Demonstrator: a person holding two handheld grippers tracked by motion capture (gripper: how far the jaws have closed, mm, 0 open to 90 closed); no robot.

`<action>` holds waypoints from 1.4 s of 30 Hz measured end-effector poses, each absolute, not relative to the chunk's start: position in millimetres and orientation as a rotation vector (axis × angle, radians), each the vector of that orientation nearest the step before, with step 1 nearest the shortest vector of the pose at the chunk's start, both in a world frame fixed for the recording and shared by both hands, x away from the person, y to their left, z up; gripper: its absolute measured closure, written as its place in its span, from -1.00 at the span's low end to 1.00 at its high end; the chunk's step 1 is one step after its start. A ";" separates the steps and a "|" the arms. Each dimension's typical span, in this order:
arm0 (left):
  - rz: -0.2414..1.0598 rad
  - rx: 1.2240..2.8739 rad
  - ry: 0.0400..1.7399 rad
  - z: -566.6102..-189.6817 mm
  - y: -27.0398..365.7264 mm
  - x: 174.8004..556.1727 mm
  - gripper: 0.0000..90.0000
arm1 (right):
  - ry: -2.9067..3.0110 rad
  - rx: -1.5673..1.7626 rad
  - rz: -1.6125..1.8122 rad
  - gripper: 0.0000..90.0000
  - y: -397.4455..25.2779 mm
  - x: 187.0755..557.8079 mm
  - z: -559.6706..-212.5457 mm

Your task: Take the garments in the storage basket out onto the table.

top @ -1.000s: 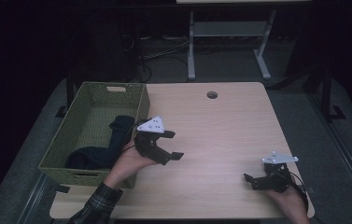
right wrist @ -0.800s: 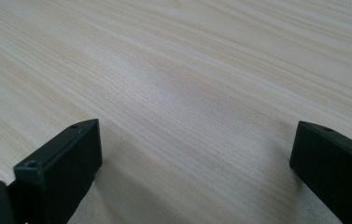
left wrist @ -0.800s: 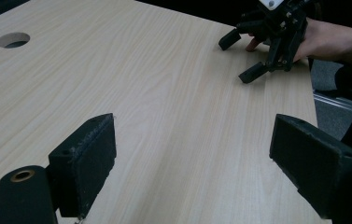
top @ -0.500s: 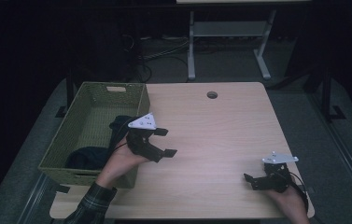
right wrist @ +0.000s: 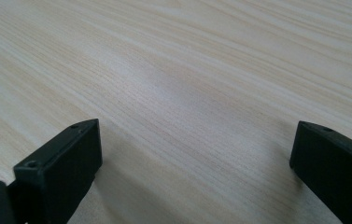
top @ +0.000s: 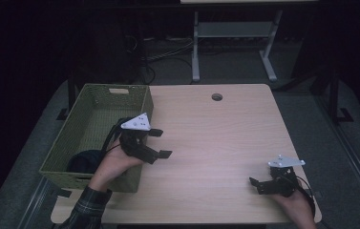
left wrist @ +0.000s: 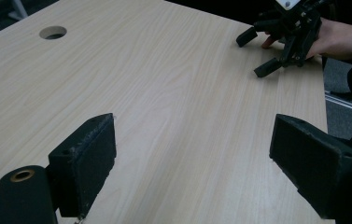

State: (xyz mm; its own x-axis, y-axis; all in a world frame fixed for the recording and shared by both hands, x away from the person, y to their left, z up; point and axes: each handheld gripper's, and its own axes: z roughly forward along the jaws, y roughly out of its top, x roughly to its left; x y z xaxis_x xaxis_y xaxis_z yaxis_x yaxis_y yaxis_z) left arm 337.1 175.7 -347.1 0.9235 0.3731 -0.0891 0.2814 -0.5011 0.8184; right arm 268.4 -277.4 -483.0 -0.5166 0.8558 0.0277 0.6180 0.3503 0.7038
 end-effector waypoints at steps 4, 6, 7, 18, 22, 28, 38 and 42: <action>0.131 2.126 0.480 -345.8 183.5 337.7 -0.69 | 2.273 1.302 0.957 -0.96 -277.3 268.3 -483.0; 0.136 2.125 0.489 -345.3 186.9 338.0 -0.69 | 2.274 1.302 0.957 -0.96 -277.3 268.3 -483.0; 0.139 2.124 0.492 -345.2 189.5 338.4 -0.69 | 2.274 1.303 0.957 -0.96 -277.3 268.3 -482.9; 0.168 2.112 0.551 -344.9 211.2 339.6 -0.69 | 2.273 1.303 0.957 -0.96 -277.3 268.3 -482.9; 0.188 2.103 0.588 -344.6 221.7 339.7 -0.69 | 2.273 1.300 0.957 -0.96 -277.4 268.4 -483.0; 0.215 2.097 0.623 -343.1 233.3 339.3 -0.69 | 2.274 1.302 0.957 -0.96 -277.3 268.3 -482.9; 0.298 2.104 0.704 -340.0 254.5 336.8 -0.69 | 2.274 1.303 0.957 -0.96 -277.3 268.3 -482.9; 0.323 2.105 0.736 -339.8 264.0 334.8 -0.69 | 2.273 1.304 0.957 -0.96 -277.2 268.3 -483.0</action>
State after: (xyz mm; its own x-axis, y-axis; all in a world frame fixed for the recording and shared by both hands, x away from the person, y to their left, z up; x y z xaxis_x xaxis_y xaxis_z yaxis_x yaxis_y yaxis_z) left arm 334.8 264.0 -339.8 0.7925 0.6088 -0.0349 0.3863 -0.4568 0.8013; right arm 268.3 -277.2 -483.0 -0.5153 0.8565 0.0296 0.6199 0.3487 0.7029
